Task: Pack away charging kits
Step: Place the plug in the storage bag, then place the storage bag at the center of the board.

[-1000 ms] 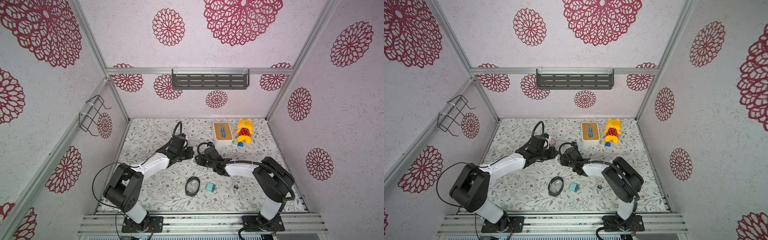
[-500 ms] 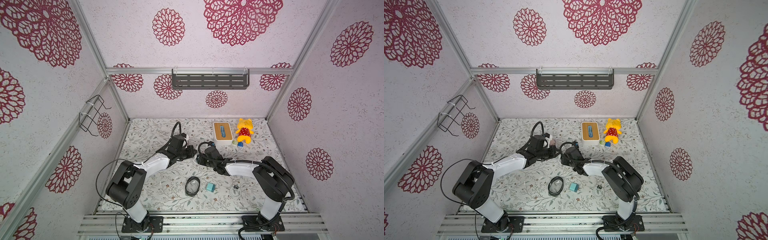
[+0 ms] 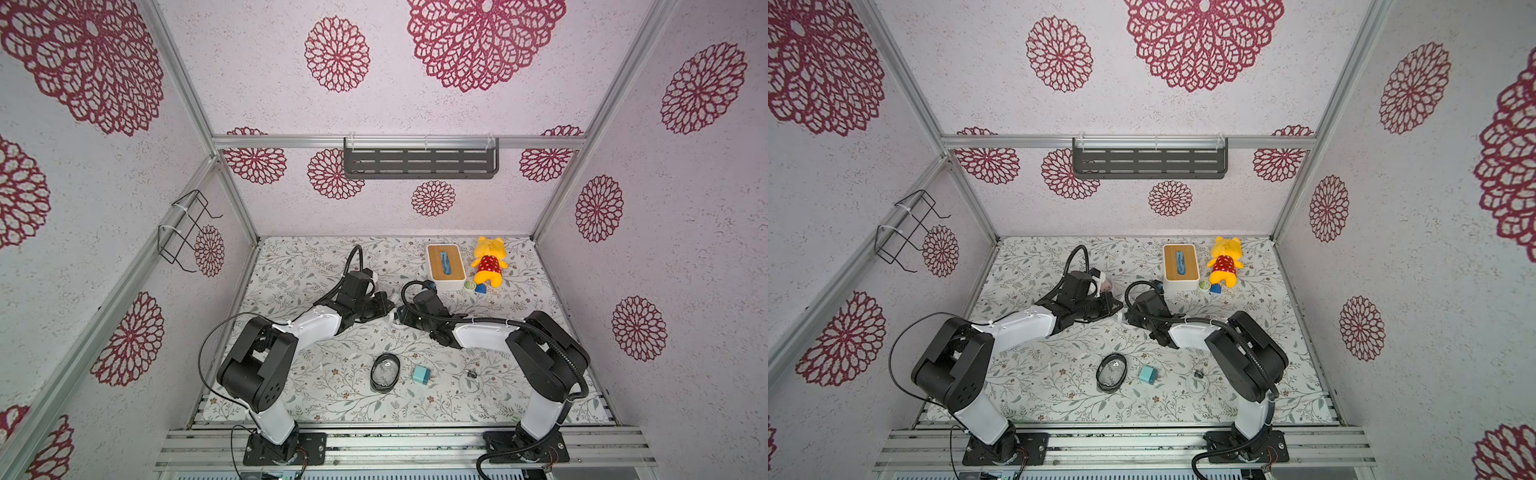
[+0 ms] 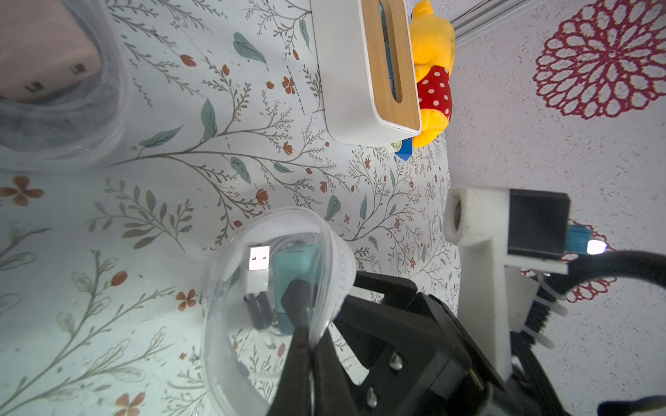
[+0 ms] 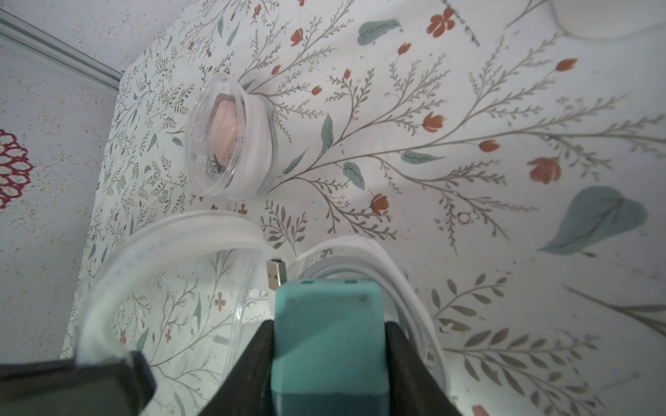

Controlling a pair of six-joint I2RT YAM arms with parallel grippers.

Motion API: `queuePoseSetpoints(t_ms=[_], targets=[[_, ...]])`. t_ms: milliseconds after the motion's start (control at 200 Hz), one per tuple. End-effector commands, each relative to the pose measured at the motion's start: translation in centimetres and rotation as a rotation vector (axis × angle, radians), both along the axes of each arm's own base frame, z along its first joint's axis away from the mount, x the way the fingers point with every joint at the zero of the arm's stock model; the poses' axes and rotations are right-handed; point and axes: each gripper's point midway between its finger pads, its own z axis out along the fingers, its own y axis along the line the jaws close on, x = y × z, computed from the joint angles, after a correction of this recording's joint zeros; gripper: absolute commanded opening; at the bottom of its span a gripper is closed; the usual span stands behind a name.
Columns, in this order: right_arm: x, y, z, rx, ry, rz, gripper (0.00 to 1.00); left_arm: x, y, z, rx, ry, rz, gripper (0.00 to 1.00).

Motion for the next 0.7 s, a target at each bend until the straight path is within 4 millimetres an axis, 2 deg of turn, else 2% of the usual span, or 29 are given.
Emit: queuePoseSetpoints(t_ms=[0,300,395,460,695], targets=[[1.2,-0.7,1.0,-0.026,-0.059,-0.044,0.24,0.7,-0.4,0.3,-0.020,0.002,-0.012,0.00],[1.3,-0.6,-0.4,-0.055,-0.045,-0.036,0.32,0.7,-0.6,-0.1,-0.024,0.015,-0.014,0.00],[1.3,-0.6,-0.6,-0.056,-0.039,-0.033,0.42,0.7,-0.5,-0.2,-0.022,0.015,-0.013,0.00],[1.3,-0.4,-0.4,-0.049,-0.039,-0.027,0.48,0.8,-0.5,-0.4,-0.017,0.018,-0.008,0.00],[1.1,0.2,0.8,-0.018,-0.050,-0.001,0.58,0.9,-0.5,-1.6,0.003,0.048,-0.002,0.00]])
